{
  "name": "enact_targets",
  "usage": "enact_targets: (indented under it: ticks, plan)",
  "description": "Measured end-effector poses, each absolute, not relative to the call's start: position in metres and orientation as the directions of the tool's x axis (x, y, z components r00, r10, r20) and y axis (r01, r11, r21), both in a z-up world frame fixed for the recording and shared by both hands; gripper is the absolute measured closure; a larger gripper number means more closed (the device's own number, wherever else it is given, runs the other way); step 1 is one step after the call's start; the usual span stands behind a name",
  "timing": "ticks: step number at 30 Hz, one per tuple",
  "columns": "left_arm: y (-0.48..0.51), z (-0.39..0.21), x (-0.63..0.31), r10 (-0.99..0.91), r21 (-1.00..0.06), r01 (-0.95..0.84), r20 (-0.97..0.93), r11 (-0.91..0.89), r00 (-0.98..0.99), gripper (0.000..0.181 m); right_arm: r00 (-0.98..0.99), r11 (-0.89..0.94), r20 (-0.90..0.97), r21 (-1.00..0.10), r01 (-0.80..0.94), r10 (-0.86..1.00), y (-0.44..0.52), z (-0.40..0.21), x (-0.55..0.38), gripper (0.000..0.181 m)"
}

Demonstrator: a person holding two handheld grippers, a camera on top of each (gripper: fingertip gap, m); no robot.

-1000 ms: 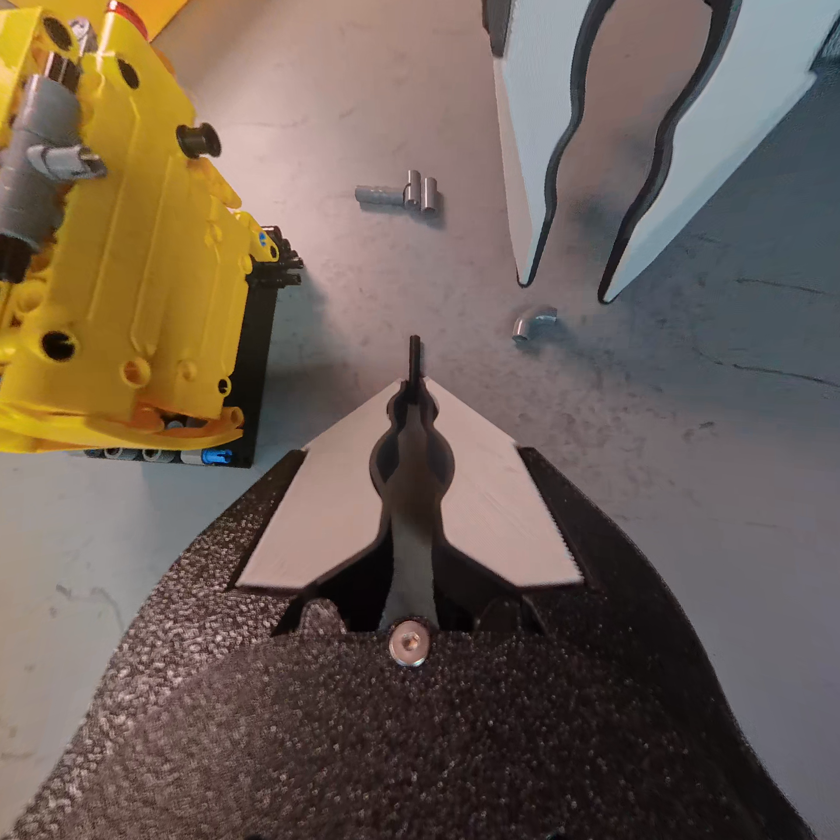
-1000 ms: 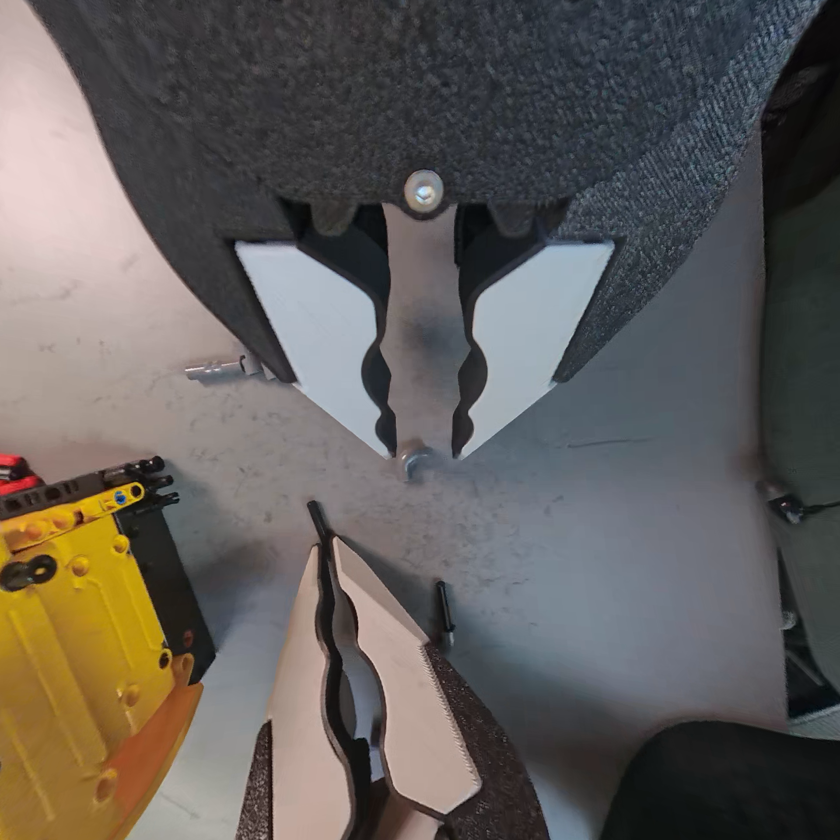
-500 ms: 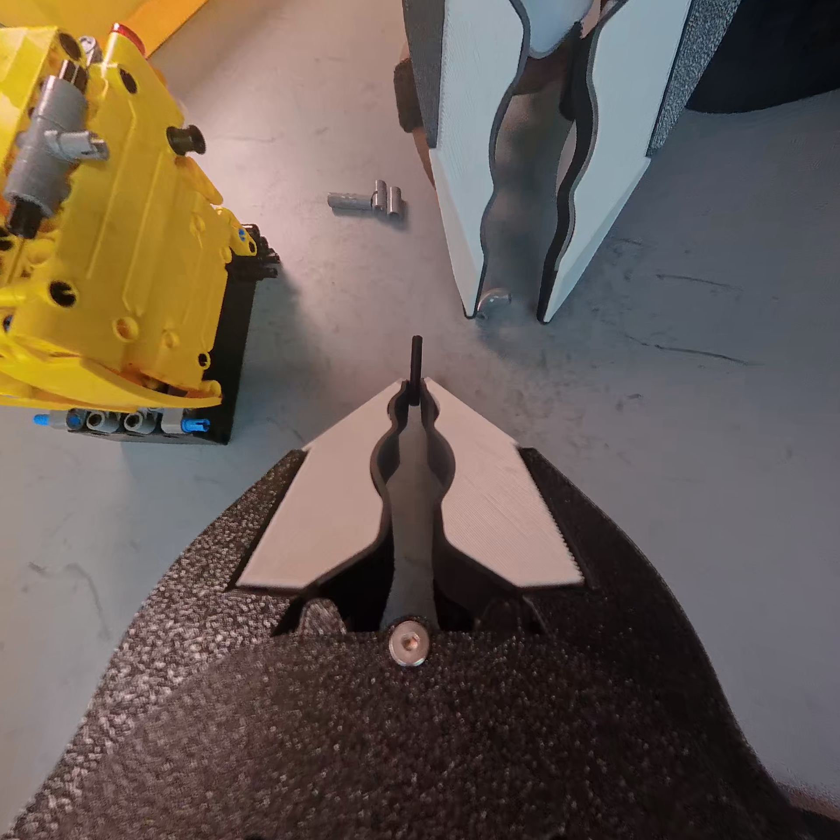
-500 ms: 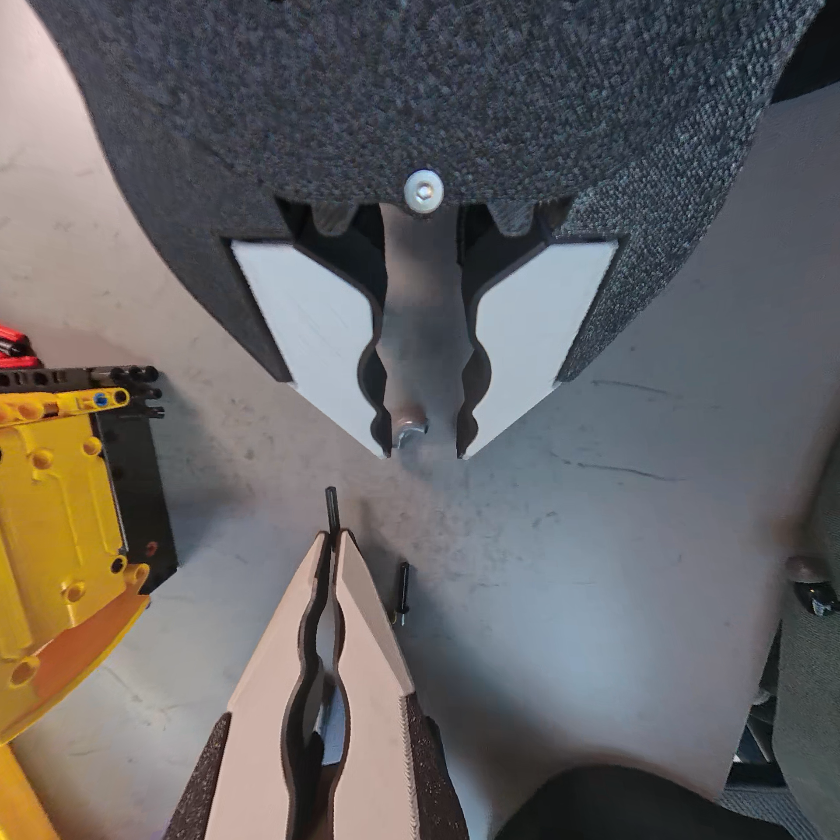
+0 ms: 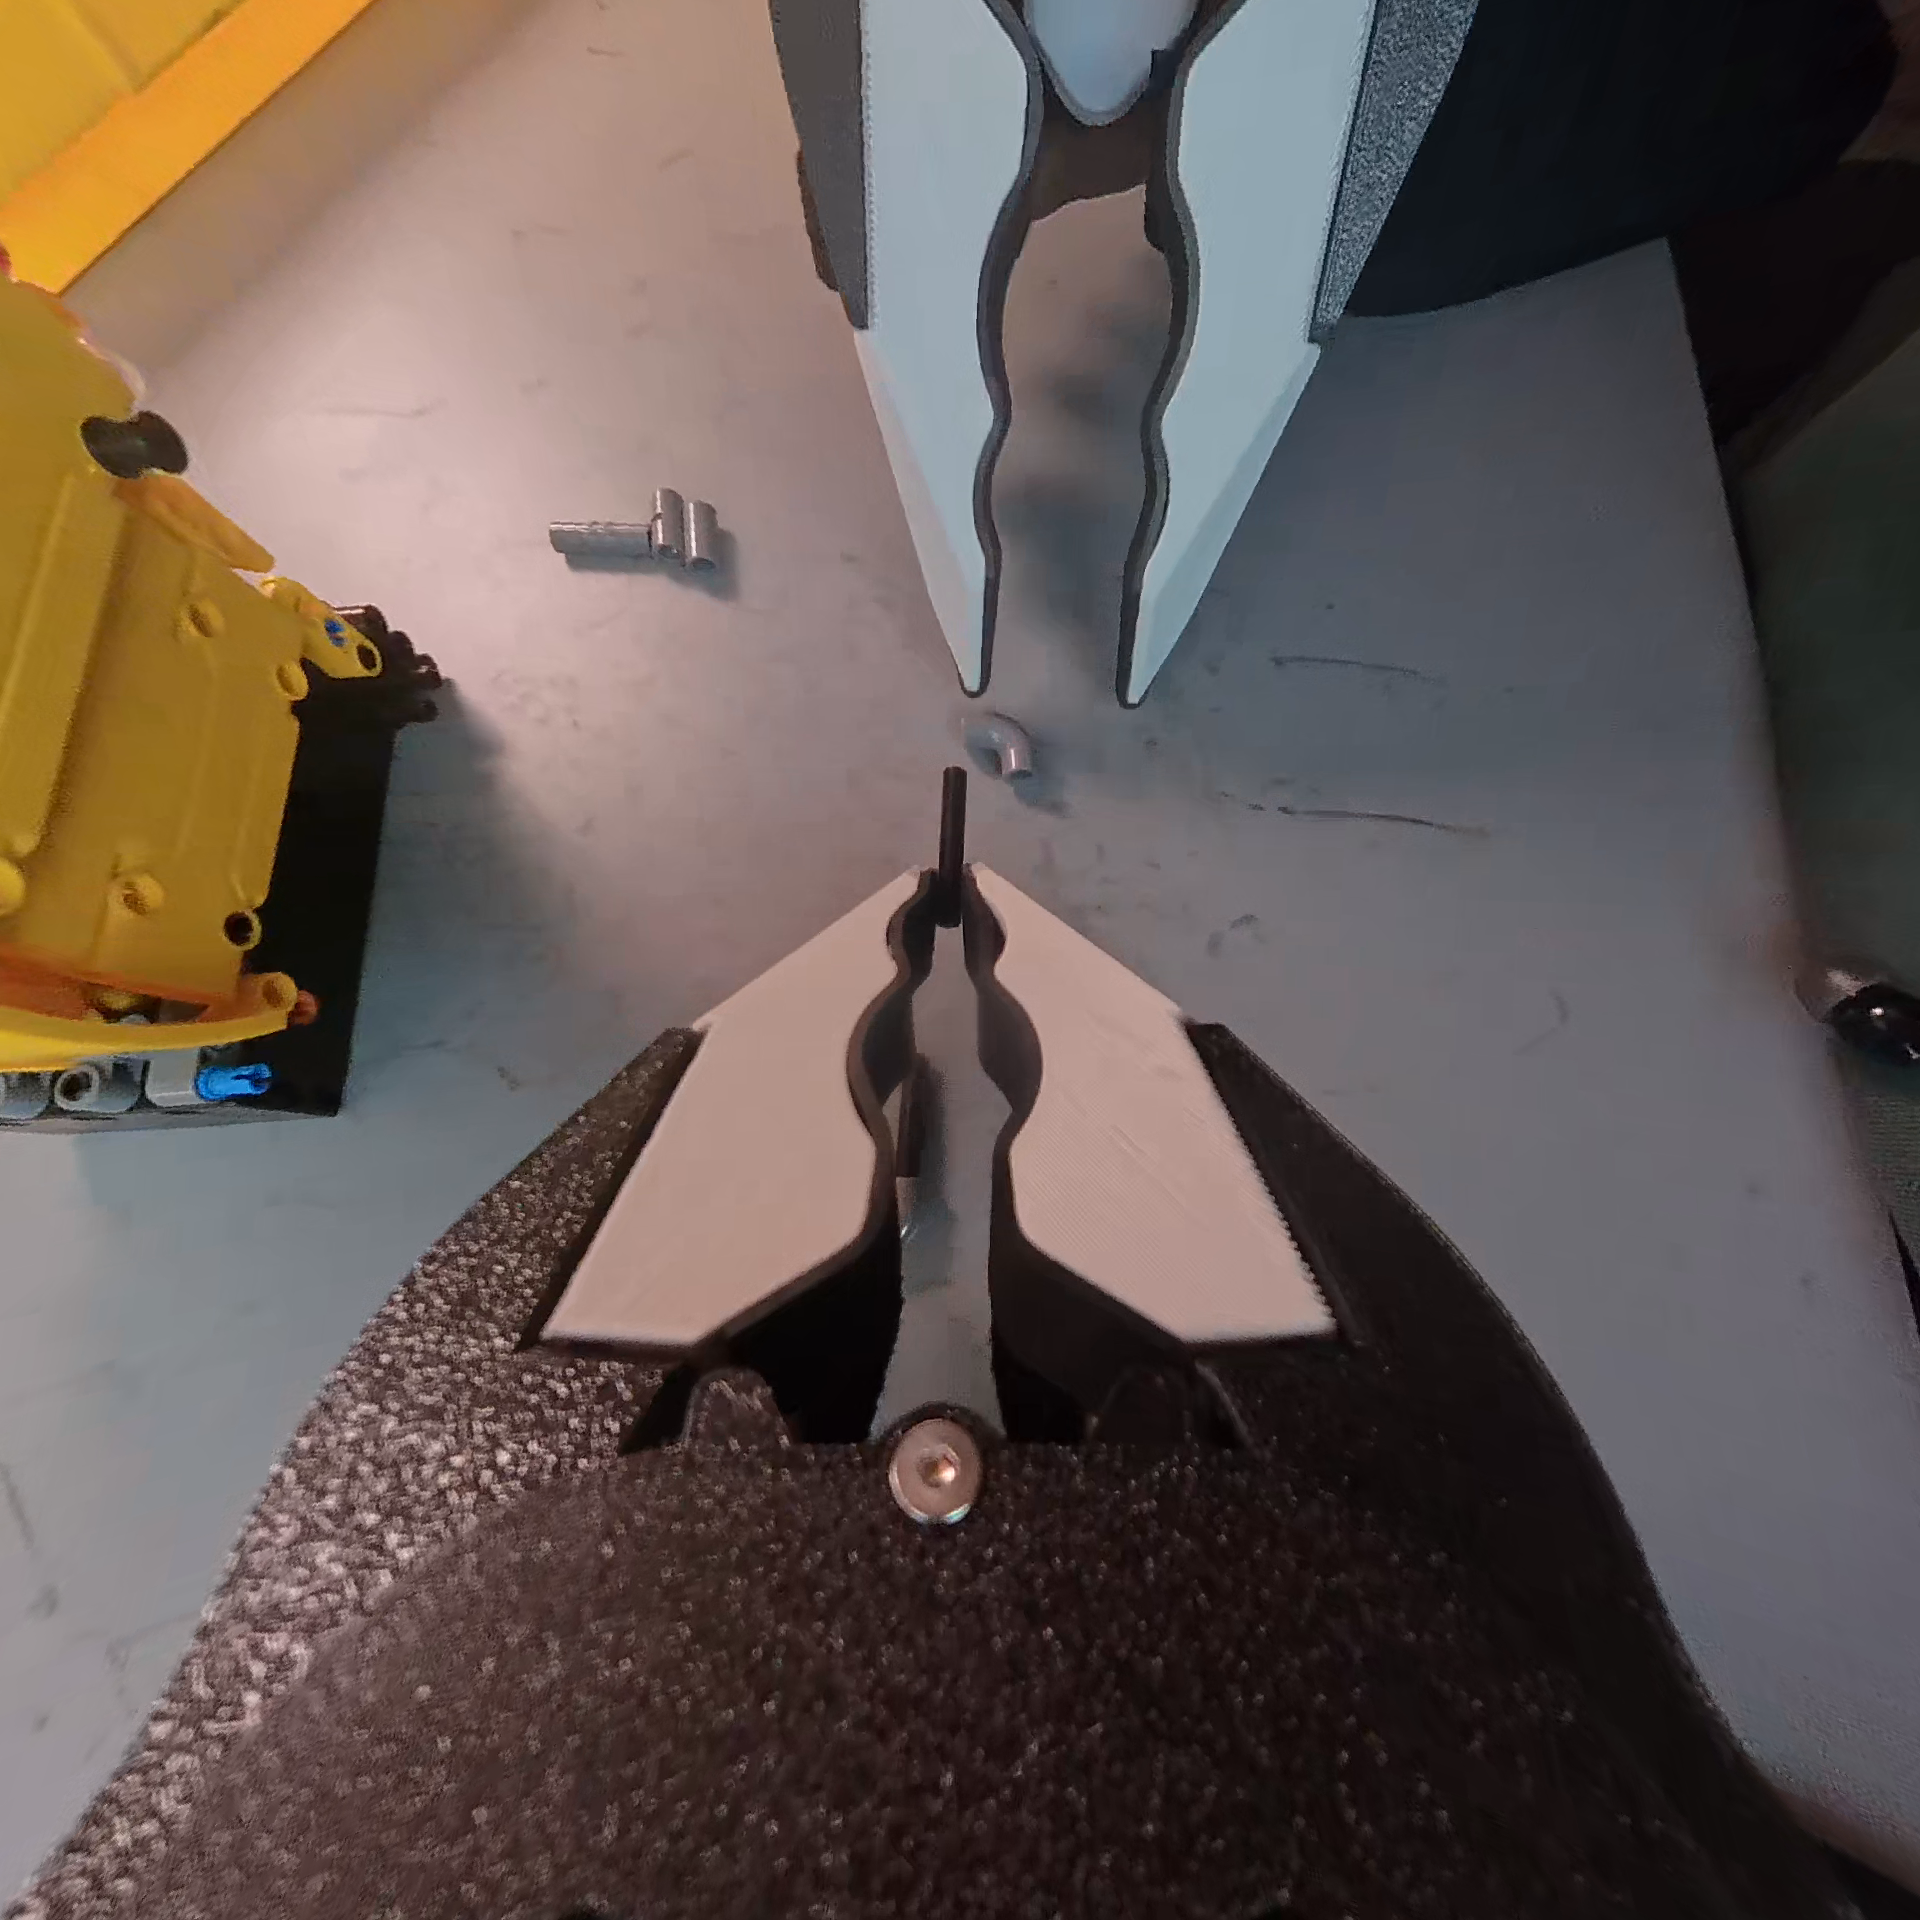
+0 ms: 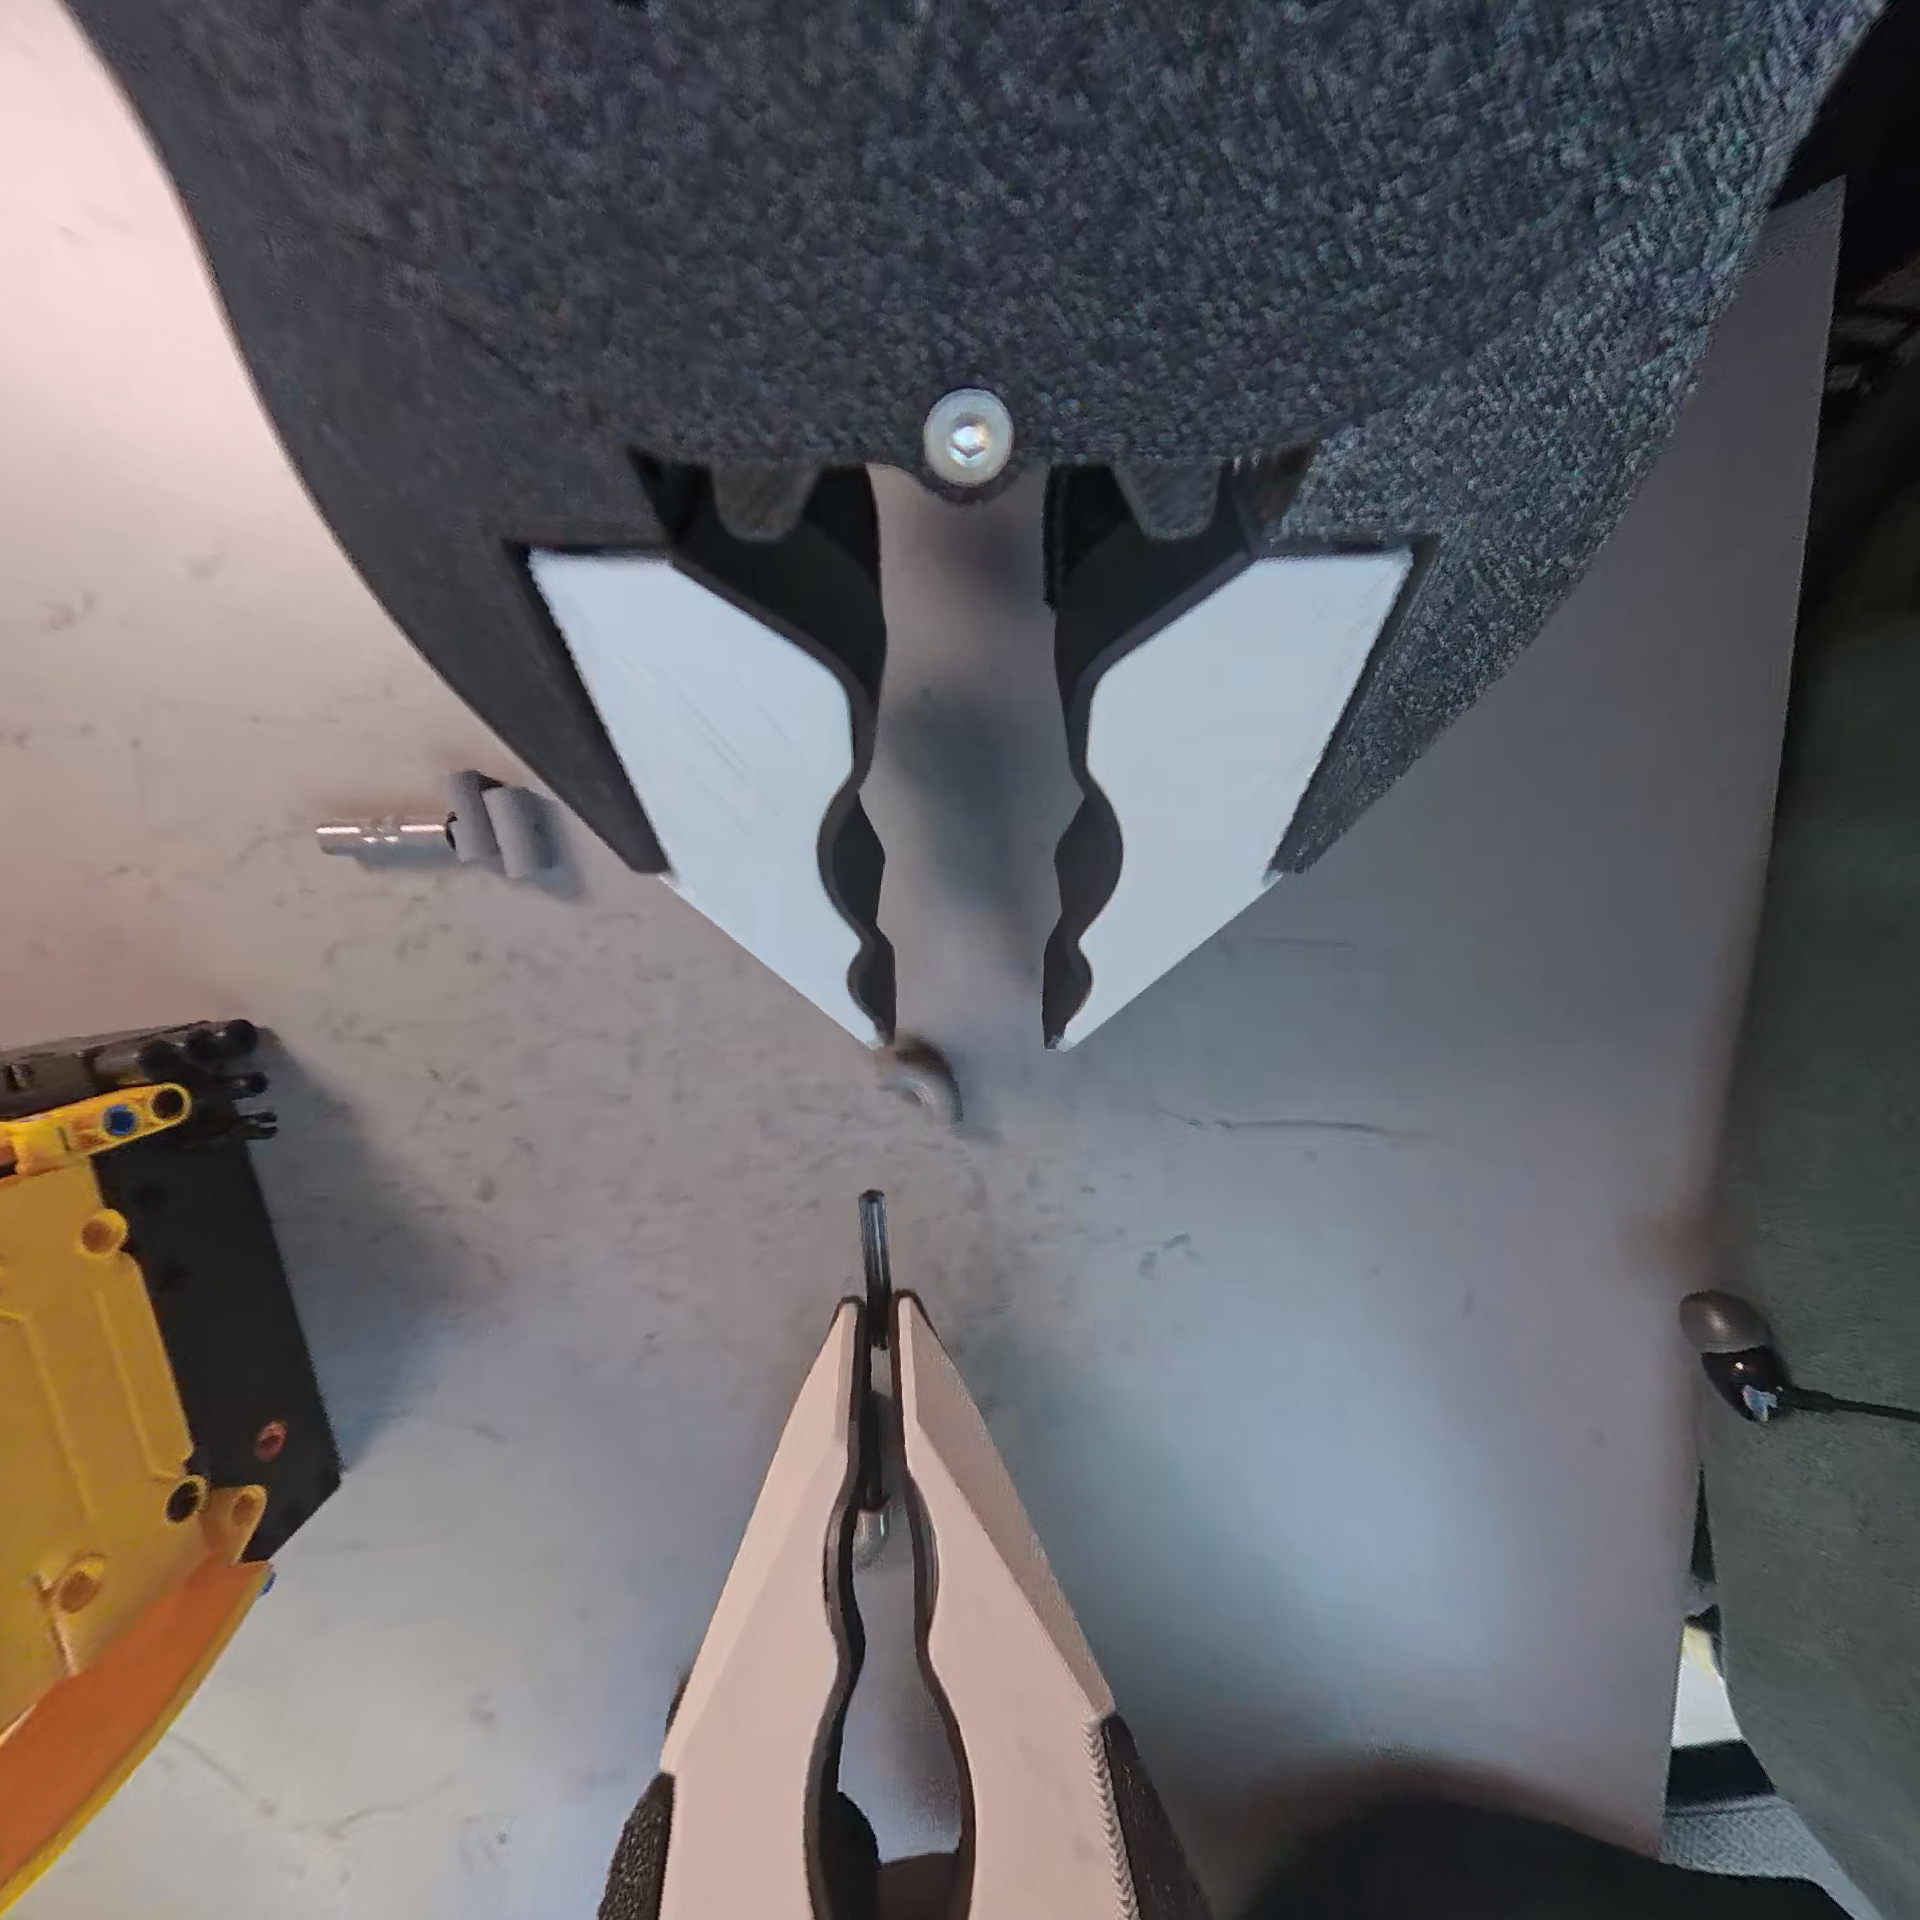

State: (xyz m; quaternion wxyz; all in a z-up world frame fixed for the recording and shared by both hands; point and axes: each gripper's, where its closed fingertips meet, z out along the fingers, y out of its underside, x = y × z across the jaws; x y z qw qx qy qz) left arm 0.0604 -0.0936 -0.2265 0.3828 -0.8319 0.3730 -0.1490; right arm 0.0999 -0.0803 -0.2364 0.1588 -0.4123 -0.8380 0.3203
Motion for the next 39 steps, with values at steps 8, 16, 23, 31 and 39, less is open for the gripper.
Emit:
enact_targets:
  ticks: [8,16,23,31,39]
  plan:
    - [-0.095,-0.237,0.054,-0.732,-0.712,-0.537,-0.047,-0.452,0.679,0.178,-0.551,0.424,0.028,-0.671,0.608,0.834,-0.083,-0.242,0.086,0.16]
    - [-0.098,-0.241,0.057,-0.748,-0.702,-0.564,-0.067,-0.435,0.66,0.173,-0.561,0.397,-0.004,-0.702,0.591,0.828,-0.082,-0.238,0.083,0.163]
    - [-0.094,-0.168,0.078,-0.718,-0.856,-0.512,-0.315,-0.066,0.62,0.164,-0.634,-0.264,-0.551,-0.828,0.494,0.542,-0.097,-0.137,0.086,0.164]
    - [-0.115,-0.123,0.101,-0.736,-0.906,-0.395,-0.37,0.151,0.567,0.166,-0.661,-0.438,-0.735,-0.649,0.622,0.152,-0.122,-0.119,0.097,0.164]
    - [-0.114,-0.126,0.099,-0.763,-0.926,-0.373,-0.285,0.062,0.58,0.174,-0.658,-0.451,-0.733,-0.653,0.608,0.175,-0.12,-0.12,0.093,0.164]
